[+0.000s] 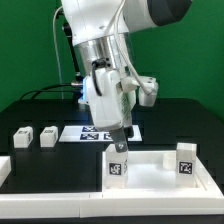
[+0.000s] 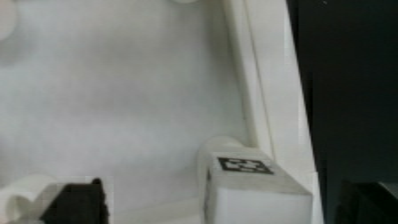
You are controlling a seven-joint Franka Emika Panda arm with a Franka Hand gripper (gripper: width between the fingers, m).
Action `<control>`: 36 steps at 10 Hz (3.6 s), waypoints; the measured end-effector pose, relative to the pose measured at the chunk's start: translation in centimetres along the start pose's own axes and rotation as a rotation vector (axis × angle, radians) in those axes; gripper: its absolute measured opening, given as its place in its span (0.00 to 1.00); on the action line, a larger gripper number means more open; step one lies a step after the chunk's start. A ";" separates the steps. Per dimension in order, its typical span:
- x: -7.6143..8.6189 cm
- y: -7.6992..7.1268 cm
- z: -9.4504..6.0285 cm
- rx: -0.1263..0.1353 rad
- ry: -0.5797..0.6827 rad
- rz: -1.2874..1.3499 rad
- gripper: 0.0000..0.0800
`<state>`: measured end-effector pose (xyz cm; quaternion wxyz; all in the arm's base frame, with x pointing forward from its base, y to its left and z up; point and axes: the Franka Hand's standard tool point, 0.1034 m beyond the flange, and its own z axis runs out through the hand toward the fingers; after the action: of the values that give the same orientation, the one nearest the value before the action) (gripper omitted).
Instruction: Assemble square table
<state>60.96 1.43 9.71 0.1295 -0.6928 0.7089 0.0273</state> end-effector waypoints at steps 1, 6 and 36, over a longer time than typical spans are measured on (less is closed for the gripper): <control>0.1 -0.1 -0.3 0.005 0.000 -0.167 0.81; -0.3 -0.5 -0.6 0.011 0.015 -0.524 0.81; 4.6 3.6 6.2 -0.177 0.008 -1.554 0.07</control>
Offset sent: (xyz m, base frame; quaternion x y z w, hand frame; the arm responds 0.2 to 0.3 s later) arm 0.0000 0.0000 0.0000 0.0000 0.0000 -0.1938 0.9810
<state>58.24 -1.58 2.21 0.0530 -0.9983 0.0164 -0.0173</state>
